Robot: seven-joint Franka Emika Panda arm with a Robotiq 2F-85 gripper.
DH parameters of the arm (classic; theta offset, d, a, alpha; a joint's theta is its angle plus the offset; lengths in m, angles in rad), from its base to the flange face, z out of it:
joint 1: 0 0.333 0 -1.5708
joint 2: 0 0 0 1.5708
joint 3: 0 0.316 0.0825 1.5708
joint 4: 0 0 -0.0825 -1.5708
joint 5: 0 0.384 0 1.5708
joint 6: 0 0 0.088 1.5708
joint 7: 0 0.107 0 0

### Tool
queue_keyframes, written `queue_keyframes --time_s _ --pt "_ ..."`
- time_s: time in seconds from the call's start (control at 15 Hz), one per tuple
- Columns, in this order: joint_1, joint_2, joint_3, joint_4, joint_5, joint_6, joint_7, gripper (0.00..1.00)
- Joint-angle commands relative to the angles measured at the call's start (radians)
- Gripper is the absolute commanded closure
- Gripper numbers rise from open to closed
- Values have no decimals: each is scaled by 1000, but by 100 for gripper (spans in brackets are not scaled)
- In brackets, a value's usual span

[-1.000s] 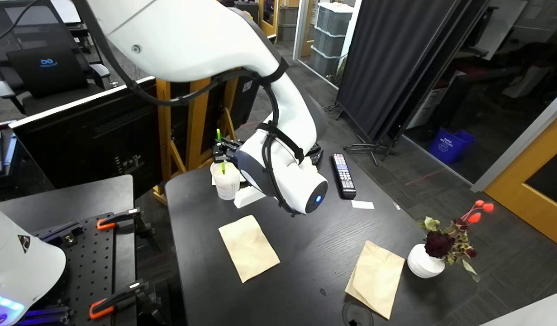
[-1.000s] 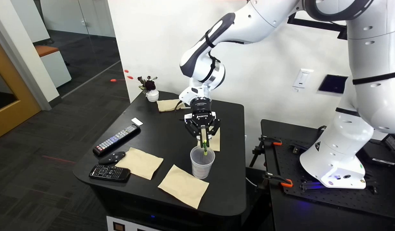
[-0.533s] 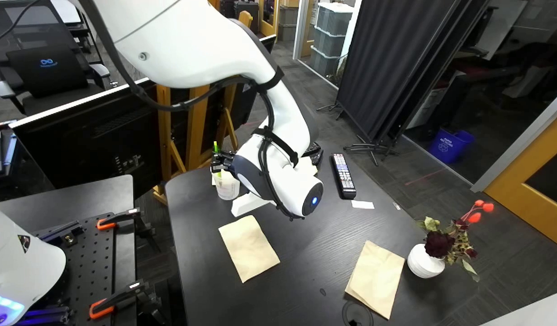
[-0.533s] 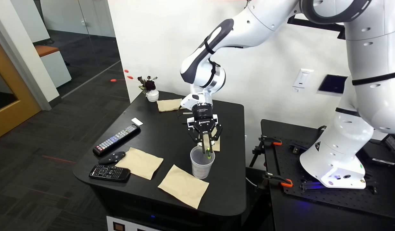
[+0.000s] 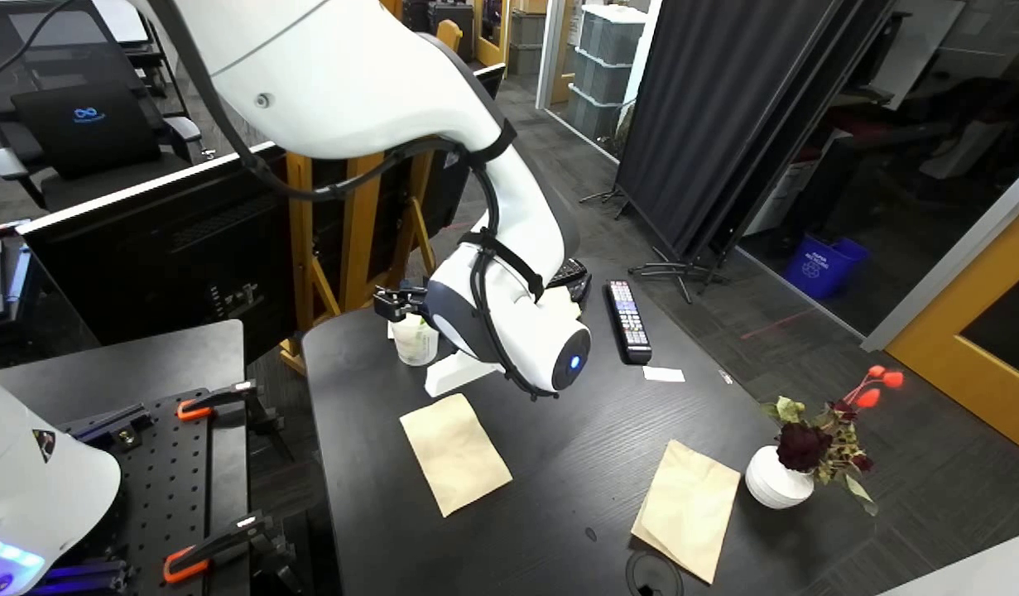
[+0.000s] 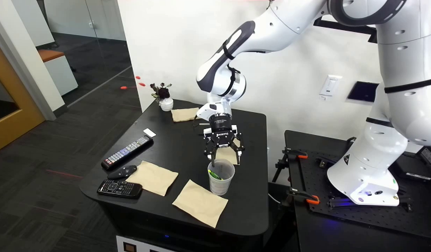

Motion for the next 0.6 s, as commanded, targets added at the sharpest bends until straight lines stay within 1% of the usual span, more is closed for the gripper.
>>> queue_keyframes --time_s 0.0,0.2,0.27,0.53 --pt "7 -40 2 -22 -10 34 9 0" --pt "4 -42 7 -20 -6 23 6 0" --pt "-7 -6 8 4 -4 3 2 0" --pt "-8 0 8 4 -4 3 2 0"
